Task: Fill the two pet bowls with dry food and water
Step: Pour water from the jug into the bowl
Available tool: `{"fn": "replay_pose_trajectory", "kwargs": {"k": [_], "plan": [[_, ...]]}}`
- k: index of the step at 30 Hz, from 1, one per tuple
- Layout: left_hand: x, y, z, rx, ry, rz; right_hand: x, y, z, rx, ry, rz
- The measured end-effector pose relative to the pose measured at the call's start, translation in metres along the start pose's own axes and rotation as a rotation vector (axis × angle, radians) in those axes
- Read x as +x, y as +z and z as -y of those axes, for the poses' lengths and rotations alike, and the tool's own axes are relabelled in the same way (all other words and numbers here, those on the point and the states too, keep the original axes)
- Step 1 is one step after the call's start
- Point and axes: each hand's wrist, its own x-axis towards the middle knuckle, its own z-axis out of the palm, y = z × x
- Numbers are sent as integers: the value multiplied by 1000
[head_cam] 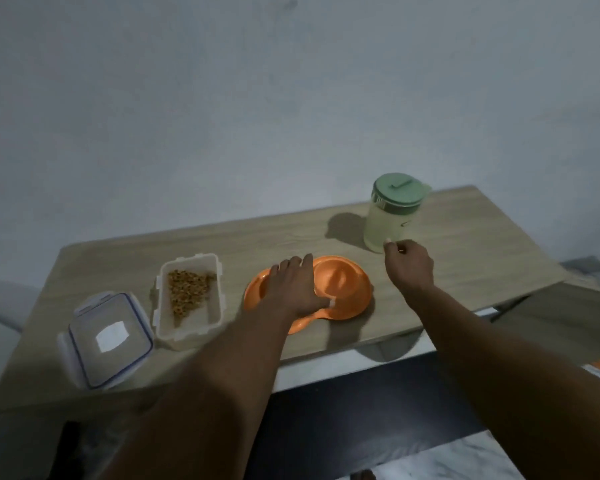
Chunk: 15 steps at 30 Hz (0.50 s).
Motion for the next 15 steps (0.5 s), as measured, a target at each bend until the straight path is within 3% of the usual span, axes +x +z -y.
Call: {"fn": "replay_pose_trajectory", "kwargs": {"k": [6,15], "plan": [[30,18,-20,122,-61,193,62,-18,-7,333,207,-33],[49,19,-20,108,-137,217,140,-18,2,581,230,254]]}}
